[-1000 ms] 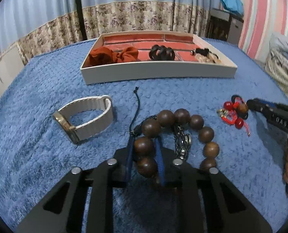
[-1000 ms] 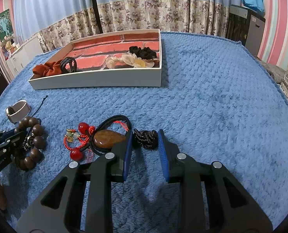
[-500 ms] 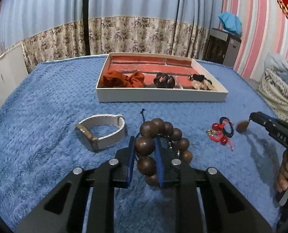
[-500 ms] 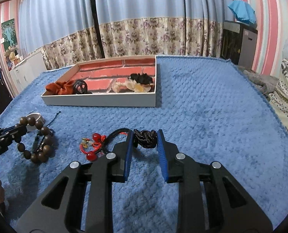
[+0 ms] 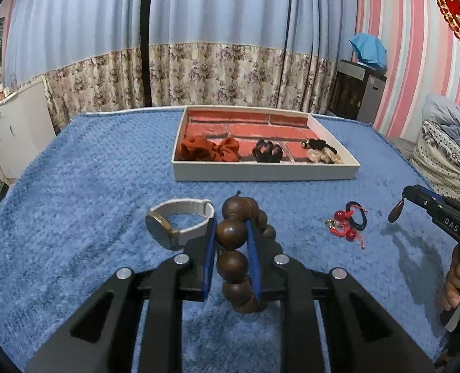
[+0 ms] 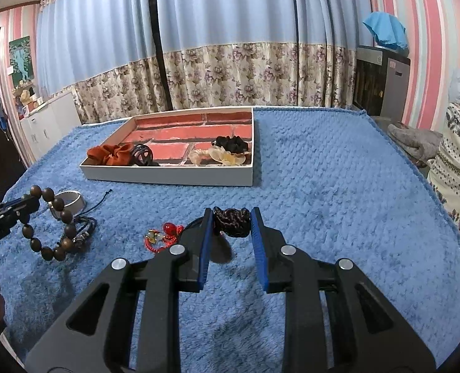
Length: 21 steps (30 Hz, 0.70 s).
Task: Organize jewelry
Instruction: 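Close left gripper on wooden bead bracelet while right gripper closes on black bead bracelet, then carry wooden bracelet in left tool while right tool carries black bracelet to tray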
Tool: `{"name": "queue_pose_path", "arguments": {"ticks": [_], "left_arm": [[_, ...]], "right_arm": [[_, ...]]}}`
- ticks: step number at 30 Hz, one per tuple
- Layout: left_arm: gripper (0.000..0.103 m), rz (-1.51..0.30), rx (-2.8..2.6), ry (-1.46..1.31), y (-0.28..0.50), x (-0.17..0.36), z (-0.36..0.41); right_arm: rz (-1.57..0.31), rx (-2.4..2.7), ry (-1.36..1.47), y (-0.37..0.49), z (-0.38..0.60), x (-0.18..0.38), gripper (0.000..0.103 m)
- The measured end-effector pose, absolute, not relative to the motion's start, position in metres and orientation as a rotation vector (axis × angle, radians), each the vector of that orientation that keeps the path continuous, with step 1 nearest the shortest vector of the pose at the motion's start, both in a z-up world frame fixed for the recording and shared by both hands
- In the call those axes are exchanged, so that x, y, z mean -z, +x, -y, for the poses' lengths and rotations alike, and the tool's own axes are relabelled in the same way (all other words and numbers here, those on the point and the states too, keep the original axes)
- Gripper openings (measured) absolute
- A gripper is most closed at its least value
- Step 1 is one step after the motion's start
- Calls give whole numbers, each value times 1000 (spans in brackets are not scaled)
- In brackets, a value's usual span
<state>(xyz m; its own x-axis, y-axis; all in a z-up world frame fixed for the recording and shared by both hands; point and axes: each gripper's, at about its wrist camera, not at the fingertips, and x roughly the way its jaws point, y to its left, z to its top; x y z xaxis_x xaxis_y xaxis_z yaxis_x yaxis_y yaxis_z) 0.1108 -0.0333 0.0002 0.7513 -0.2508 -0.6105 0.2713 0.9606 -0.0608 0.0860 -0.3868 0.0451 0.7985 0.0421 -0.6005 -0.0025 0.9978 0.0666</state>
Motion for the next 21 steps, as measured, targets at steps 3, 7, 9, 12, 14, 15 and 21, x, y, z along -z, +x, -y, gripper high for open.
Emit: {"name": "queue_pose_path", "arguments": {"ticks": [3,7,9,12,14,15,21], "left_arm": [[20,-644,278,39,110,-7,33],[20,-622,265,42,114,-16,30],[20,-614,258,42,117,-19,29],[20,-601,251,45,121,-24,28],[20,-596,251,48,125,-26,27],[20,-591,251,49,127,-28,26],[20,-571,251,52,141,-36,29]], "right_arm": [[-640,-27,56,88,387,-49,25],[-623,-30,46,88,387,-57,25],[-615,-32,41,90,387,-60,25],[-612,-32,29,94,385,-62,25],[-606,-32,23,96,383,-64,25],[-604,-32,21,97,383,-65,25],[-578,-37,2,108,376,-78,25]]}}
